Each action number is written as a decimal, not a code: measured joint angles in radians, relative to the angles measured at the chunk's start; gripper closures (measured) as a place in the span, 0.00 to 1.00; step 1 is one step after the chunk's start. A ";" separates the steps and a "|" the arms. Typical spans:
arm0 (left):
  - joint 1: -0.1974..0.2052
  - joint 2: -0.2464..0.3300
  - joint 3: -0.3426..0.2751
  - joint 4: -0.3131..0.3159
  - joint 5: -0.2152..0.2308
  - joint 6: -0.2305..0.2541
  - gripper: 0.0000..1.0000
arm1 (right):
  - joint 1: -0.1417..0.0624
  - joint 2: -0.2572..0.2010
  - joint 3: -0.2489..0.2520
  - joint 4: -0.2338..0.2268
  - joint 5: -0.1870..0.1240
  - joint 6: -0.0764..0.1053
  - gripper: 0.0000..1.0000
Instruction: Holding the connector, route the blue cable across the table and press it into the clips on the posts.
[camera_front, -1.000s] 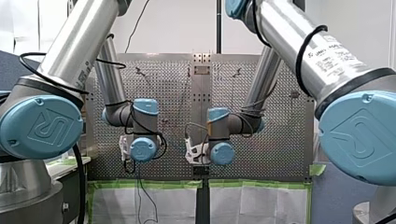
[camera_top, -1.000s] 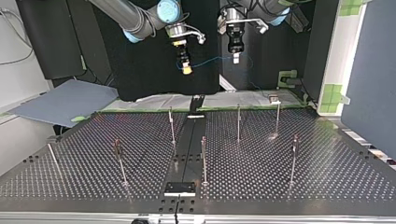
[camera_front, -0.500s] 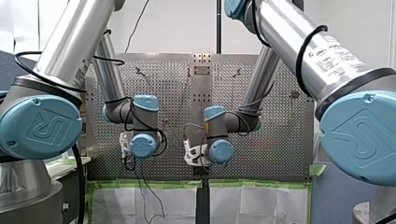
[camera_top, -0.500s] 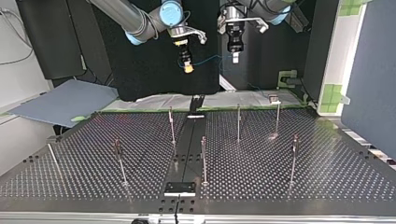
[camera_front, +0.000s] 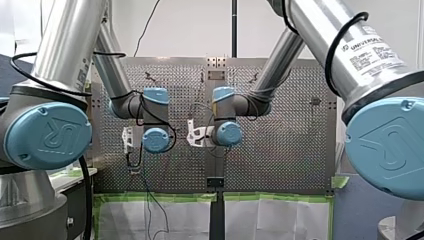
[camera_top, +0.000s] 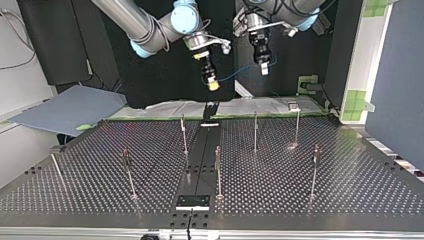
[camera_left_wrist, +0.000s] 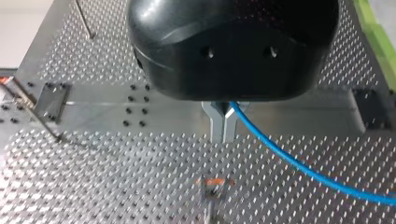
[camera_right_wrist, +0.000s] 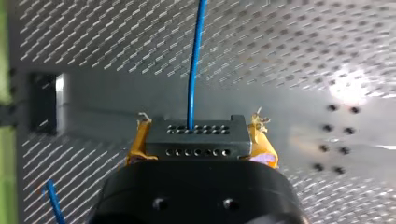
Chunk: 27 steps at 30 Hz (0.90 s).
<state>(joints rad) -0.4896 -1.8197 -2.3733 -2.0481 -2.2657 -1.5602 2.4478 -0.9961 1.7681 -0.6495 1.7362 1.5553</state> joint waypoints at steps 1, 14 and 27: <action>0.006 0.012 0.003 -0.011 -0.012 0.004 1.00 | 0.000 -0.008 -0.008 0.008 -0.008 0.003 1.00; 0.061 0.115 0.071 -0.115 -0.098 0.017 1.00 | 0.003 -0.120 -0.120 0.074 -0.088 0.055 1.00; 0.112 0.220 0.150 -0.220 -0.102 0.008 1.00 | 0.002 -0.122 -0.226 0.109 -0.138 0.092 1.00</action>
<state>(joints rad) -0.3775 -1.5998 -2.2236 -2.2680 -2.3677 -1.5523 2.4501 -1.1179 1.5418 -0.5406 1.5982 1.6470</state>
